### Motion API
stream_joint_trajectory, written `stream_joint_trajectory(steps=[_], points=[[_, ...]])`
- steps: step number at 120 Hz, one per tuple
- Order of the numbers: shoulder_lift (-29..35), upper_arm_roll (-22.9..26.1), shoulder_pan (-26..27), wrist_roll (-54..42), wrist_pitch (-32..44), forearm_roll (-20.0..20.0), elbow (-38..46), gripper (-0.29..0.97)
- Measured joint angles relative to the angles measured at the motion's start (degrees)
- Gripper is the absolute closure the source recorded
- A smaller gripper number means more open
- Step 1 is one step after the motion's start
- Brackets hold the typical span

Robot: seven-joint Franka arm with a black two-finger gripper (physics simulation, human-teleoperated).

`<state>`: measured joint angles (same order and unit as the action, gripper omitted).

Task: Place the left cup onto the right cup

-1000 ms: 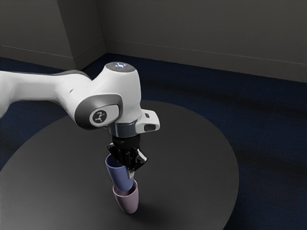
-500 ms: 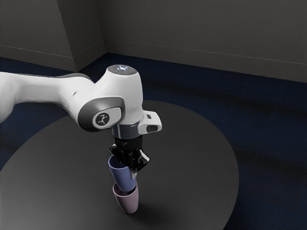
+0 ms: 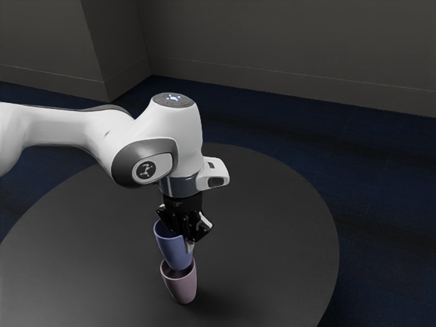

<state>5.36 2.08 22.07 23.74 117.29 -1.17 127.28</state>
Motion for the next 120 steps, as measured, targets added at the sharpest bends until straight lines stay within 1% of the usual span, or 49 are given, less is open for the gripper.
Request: stream_joint_trajectory(steps=[56,59,76,86,101,120], points=[[0.1,0.0,-0.1,0.7,0.0,0.1,0.4,0.78],[0.1,0.0,-0.1,0.7,0.0,0.1,0.4,0.74],[0.0,0.0,0.0,0.6,0.2,0.4,0.7,0.43],[0.0,0.0,0.0,0.6,0.2,0.4,0.7,0.29],[0.1,0.0,0.0,0.6,0.3,0.5,0.7,0.17],[0.1,0.0,0.0,0.6,0.3,0.5,0.6,0.09]])
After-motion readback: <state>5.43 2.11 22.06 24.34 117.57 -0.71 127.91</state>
